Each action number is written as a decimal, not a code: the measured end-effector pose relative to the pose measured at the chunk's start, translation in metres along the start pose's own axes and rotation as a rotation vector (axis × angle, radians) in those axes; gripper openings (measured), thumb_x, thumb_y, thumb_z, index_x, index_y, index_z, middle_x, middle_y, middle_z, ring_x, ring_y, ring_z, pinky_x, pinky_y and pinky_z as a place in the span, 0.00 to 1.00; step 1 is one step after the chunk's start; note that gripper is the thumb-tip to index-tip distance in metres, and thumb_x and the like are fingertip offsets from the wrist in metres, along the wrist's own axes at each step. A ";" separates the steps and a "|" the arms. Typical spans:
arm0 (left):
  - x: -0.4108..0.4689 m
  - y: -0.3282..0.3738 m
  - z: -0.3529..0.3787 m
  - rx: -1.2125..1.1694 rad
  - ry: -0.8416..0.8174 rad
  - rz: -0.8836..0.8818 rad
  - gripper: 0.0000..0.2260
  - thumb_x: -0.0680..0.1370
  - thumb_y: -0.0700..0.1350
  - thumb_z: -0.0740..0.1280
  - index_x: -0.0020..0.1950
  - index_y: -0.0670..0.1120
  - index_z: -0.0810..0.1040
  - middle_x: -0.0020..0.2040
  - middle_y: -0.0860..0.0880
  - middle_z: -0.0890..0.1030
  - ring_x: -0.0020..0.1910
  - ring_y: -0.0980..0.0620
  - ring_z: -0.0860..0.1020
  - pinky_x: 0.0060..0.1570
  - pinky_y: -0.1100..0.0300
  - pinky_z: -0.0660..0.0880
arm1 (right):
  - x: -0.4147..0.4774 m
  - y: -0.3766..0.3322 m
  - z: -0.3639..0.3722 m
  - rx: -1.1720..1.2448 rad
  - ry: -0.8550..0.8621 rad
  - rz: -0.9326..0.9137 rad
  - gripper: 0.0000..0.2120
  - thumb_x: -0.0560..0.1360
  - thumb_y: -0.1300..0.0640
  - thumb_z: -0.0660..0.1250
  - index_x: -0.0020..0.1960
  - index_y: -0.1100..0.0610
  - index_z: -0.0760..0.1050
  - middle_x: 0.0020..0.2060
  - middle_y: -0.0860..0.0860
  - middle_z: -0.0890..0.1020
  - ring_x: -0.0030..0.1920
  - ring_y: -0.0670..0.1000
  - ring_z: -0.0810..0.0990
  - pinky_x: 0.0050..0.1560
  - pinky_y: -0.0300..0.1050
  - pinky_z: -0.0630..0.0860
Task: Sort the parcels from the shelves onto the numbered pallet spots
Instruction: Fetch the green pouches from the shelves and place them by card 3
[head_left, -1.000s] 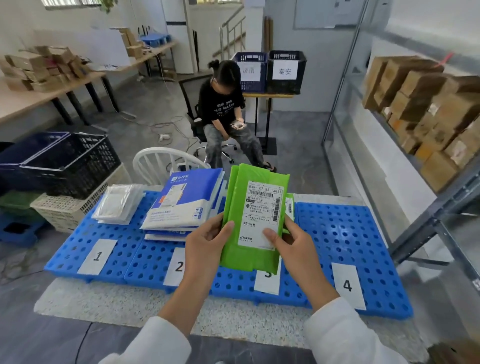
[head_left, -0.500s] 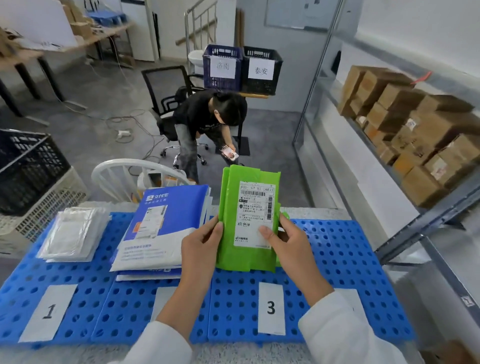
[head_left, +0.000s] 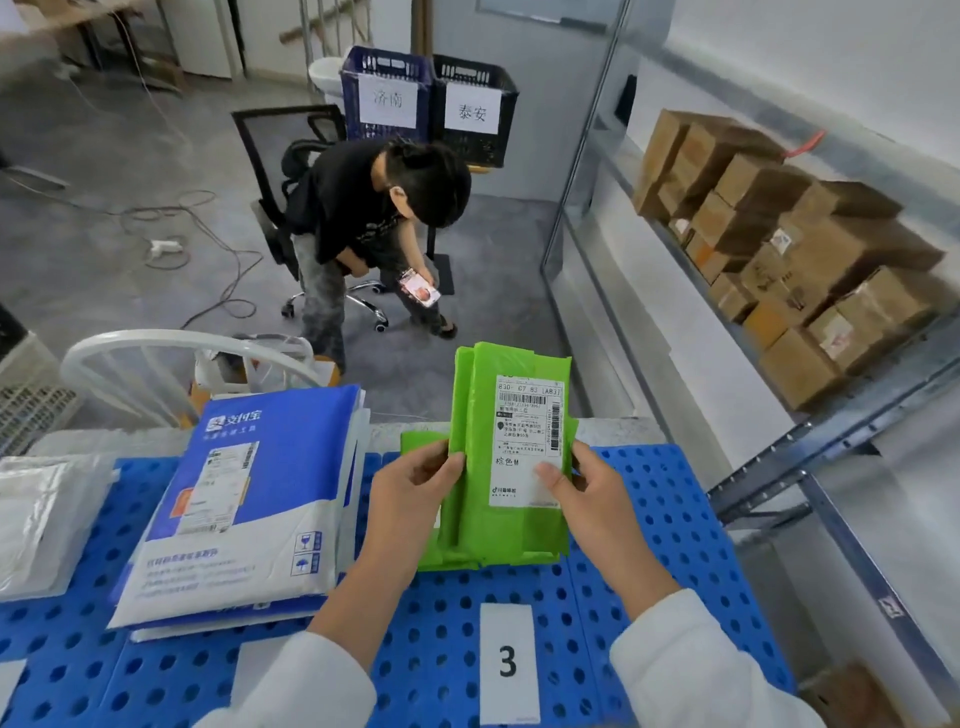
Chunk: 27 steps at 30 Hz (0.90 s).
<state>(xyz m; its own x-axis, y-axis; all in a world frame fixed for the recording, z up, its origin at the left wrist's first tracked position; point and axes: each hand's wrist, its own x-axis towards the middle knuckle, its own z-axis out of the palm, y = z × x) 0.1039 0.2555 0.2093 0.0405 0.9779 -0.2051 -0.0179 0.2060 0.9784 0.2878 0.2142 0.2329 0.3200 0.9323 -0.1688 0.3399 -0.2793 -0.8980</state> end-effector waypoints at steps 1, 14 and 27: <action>0.005 -0.001 0.004 0.020 -0.028 -0.014 0.12 0.76 0.44 0.71 0.59 0.47 0.81 0.49 0.54 0.85 0.48 0.59 0.82 0.51 0.65 0.79 | 0.007 0.003 -0.002 -0.002 0.001 0.013 0.15 0.79 0.53 0.65 0.65 0.48 0.74 0.57 0.41 0.81 0.57 0.43 0.79 0.58 0.45 0.78; 0.050 -0.047 0.025 0.132 0.004 -0.251 0.09 0.76 0.45 0.71 0.45 0.60 0.78 0.40 0.63 0.83 0.40 0.68 0.80 0.37 0.74 0.74 | 0.075 0.056 -0.006 0.006 -0.090 0.224 0.11 0.77 0.59 0.67 0.55 0.47 0.71 0.54 0.45 0.78 0.54 0.47 0.78 0.54 0.46 0.76; 0.072 -0.093 0.011 0.137 0.164 -0.400 0.06 0.77 0.45 0.70 0.47 0.43 0.83 0.44 0.44 0.86 0.48 0.37 0.83 0.51 0.38 0.79 | 0.121 0.096 0.022 -0.012 -0.006 0.363 0.07 0.79 0.63 0.61 0.56 0.55 0.71 0.48 0.48 0.77 0.45 0.46 0.77 0.36 0.36 0.70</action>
<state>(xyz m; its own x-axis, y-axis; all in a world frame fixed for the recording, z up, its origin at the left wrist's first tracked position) 0.1196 0.3059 0.1036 -0.1414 0.8177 -0.5581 0.0994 0.5726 0.8138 0.3392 0.3056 0.1174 0.4167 0.7734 -0.4777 0.2159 -0.5947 -0.7744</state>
